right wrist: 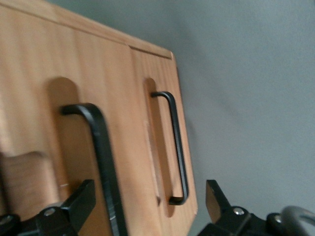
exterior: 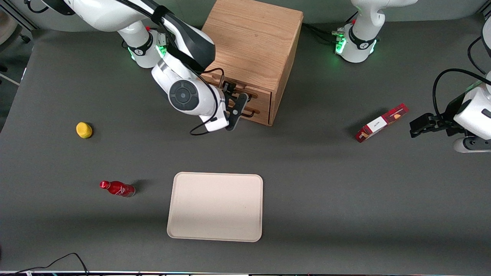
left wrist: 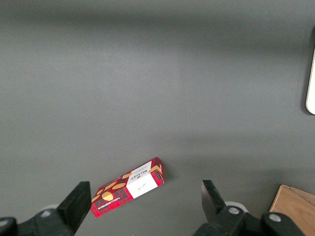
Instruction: Close top drawer
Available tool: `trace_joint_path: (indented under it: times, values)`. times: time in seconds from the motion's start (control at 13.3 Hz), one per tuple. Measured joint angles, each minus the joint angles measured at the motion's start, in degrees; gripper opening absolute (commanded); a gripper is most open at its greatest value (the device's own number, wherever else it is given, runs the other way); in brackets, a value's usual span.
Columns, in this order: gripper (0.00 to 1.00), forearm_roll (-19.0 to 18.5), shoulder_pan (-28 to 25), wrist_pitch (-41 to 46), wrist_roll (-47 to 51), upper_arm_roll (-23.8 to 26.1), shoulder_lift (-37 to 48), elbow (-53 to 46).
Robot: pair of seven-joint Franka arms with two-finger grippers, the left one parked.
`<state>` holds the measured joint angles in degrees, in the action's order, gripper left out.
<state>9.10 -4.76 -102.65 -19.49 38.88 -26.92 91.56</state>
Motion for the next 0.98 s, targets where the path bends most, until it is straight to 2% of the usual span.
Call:
trace_joint_path:
  times: [0.3, 0.53, 0.68, 0.83, 0.98]
  values:
    - [1.0, 1.7, 0.6, 1.5, 2.0, 0.2, 2.6, -4.0]
    - [1.0, 1.6, 0.6, 1.6, 12.0, 1.2, 7.6, -6.9]
    - [1.0, 1.4, 0.9, 5.2, 20.2, 0.2, 16.5, -7.6]
    - [1.0, 1.1, 1.1, 14.3, 25.9, -7.1, 27.0, -7.4]
    - [1.0, 0.6, 1.8, 22.2, 25.9, -19.4, 33.0, -6.8]
